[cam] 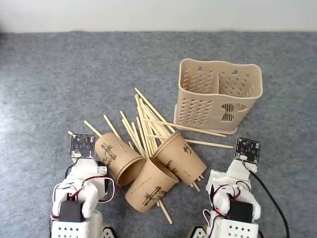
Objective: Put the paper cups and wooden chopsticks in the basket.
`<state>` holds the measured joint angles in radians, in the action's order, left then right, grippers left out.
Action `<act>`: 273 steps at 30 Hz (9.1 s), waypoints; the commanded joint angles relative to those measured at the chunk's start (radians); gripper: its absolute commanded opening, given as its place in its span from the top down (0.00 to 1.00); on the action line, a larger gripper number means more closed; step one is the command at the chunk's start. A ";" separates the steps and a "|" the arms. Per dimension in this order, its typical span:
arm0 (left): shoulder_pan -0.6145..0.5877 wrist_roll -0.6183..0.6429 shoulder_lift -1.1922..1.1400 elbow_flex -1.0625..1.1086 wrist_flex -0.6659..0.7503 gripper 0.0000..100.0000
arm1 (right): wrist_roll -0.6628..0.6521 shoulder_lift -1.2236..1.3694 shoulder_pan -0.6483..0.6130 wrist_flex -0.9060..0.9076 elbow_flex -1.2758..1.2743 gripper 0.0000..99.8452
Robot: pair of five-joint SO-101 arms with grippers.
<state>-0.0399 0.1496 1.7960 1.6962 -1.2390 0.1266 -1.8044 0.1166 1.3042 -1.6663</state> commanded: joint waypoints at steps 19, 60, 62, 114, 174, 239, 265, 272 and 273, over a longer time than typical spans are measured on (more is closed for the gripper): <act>-0.009 0.006 0.011 -0.012 -0.003 0.99 | 0.006 -0.008 0.005 0.002 -0.017 0.99; -0.011 0.005 0.012 -0.022 -0.021 0.99 | 0.006 -0.008 0.004 0.002 -0.017 0.99; -0.009 0.003 0.012 -0.081 -0.046 0.99 | 0.006 -0.008 0.004 0.002 -0.017 0.99; 0.207 -0.448 -0.700 -0.911 -0.345 0.79 | 0.006 -0.008 0.002 0.002 -0.017 0.99; 0.118 -0.419 -0.898 -1.021 -0.221 0.99 | 0.006 -0.008 0.002 0.002 -0.017 0.99; -0.264 -0.882 -0.891 -0.901 -0.295 0.75 | 0.006 -0.008 0.002 0.002 -0.017 0.99; -0.618 -1.669 -0.891 -0.653 -0.221 0.75 | 0.006 -0.008 0.002 0.002 -0.017 0.99; -0.617 -1.611 -0.890 -0.499 -0.005 0.76 | 0.006 -0.008 0.002 0.002 -0.017 0.99; -0.617 -1.590 -0.890 -0.499 0.000 0.76 | 0.006 -0.008 0.002 0.002 -0.017 0.99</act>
<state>-0.6552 -1.4860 0.9045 1.1991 -1.2912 0.1266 -1.8044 0.1166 1.3042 -1.6663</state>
